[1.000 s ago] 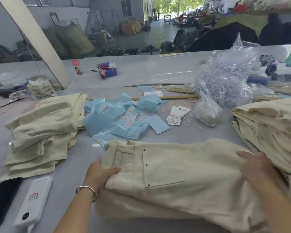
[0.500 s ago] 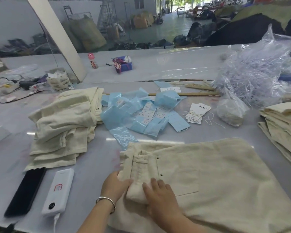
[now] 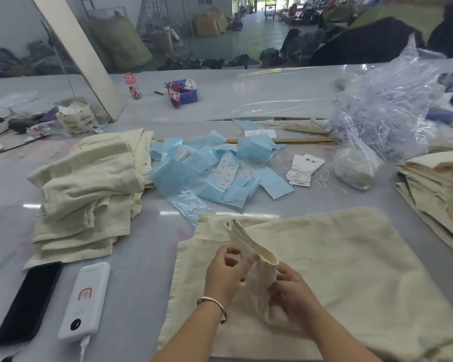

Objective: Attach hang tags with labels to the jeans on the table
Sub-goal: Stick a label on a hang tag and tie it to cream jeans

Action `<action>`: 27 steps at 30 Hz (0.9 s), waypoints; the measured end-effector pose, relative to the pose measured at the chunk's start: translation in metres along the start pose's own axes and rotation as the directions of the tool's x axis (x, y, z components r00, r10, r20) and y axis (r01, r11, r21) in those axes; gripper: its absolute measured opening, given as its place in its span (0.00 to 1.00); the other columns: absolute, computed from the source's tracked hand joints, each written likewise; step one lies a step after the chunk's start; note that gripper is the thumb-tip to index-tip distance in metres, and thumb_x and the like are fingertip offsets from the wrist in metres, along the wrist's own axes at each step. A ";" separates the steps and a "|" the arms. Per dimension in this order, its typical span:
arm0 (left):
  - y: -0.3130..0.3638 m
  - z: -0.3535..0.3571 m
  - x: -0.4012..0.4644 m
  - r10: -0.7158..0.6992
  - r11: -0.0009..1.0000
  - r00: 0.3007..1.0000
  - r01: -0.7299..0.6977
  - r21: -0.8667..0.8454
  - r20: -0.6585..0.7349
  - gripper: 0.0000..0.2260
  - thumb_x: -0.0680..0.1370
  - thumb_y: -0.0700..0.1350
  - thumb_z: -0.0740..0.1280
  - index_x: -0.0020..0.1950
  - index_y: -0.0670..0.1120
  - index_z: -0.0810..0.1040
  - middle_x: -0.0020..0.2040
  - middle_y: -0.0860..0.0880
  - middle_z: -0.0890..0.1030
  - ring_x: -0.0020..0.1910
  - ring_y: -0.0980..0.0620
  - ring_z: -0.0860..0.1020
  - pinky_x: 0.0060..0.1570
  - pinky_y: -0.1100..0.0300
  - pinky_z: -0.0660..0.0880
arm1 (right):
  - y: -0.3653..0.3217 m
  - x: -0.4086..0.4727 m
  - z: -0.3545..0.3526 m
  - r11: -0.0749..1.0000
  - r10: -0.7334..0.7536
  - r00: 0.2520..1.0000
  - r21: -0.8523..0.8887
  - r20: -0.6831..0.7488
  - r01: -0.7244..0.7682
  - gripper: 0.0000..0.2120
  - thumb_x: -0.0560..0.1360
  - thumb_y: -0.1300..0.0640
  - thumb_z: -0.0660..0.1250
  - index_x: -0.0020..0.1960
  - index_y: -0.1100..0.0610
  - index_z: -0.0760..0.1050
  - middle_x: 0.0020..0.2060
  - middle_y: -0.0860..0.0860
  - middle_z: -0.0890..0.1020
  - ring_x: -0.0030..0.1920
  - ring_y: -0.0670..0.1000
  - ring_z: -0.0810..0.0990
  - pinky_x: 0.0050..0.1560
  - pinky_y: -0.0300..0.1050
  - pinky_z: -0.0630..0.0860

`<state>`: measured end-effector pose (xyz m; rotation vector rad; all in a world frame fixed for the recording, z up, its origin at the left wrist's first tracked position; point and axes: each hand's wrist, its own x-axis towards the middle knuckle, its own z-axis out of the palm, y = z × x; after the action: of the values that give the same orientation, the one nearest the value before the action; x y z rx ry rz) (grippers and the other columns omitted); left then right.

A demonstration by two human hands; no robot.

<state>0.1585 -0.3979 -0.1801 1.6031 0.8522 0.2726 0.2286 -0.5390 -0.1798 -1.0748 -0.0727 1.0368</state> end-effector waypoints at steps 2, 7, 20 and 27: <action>-0.003 0.009 0.000 0.033 0.995 0.999 -0.030 0.092 -0.028 0.20 0.61 0.60 0.76 0.45 0.54 0.74 0.34 0.52 0.76 0.29 0.57 0.74 0.32 0.64 0.72 | -0.013 -0.001 0.000 0.987 0.072 0.997 -0.145 0.037 -0.066 0.22 0.68 0.62 0.66 0.60 0.71 0.73 0.47 0.64 0.80 0.45 0.59 0.81 0.42 0.48 0.78; -0.001 0.022 0.002 0.112 0.976 0.993 -0.119 0.184 0.044 0.16 0.57 0.58 0.69 0.40 0.53 0.74 0.30 0.55 0.74 0.28 0.59 0.70 0.32 0.65 0.70 | -0.023 0.015 -0.008 0.907 0.099 0.973 -0.382 -0.208 -0.175 0.14 0.78 0.55 0.64 0.55 0.64 0.81 0.44 0.61 0.84 0.43 0.58 0.82 0.47 0.52 0.78; -0.019 -0.011 0.015 -0.217 0.976 0.971 0.218 0.001 -0.104 0.09 0.75 0.46 0.63 0.38 0.41 0.74 0.36 0.44 0.78 0.34 0.46 0.77 0.33 0.56 0.74 | 0.002 0.018 -0.024 0.980 -0.113 0.918 -0.196 -0.381 0.040 0.36 0.65 0.82 0.54 0.63 0.52 0.73 0.34 0.56 0.74 0.35 0.53 0.71 0.35 0.43 0.68; -0.015 -0.020 0.003 -0.227 0.944 0.974 0.219 -0.248 -0.008 0.14 0.72 0.28 0.55 0.34 0.43 0.71 0.24 0.48 0.71 0.22 0.54 0.64 0.21 0.66 0.60 | -0.011 0.017 0.015 0.075 -0.318 0.943 -0.994 -0.097 -0.077 0.50 0.71 0.67 0.59 0.73 0.32 0.31 0.70 0.55 0.59 0.54 0.52 0.75 0.44 0.43 0.74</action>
<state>0.1431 -0.3810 -0.1905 1.2625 0.9796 0.2360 0.2375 -0.5177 -0.1712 -2.4946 -0.7539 0.5008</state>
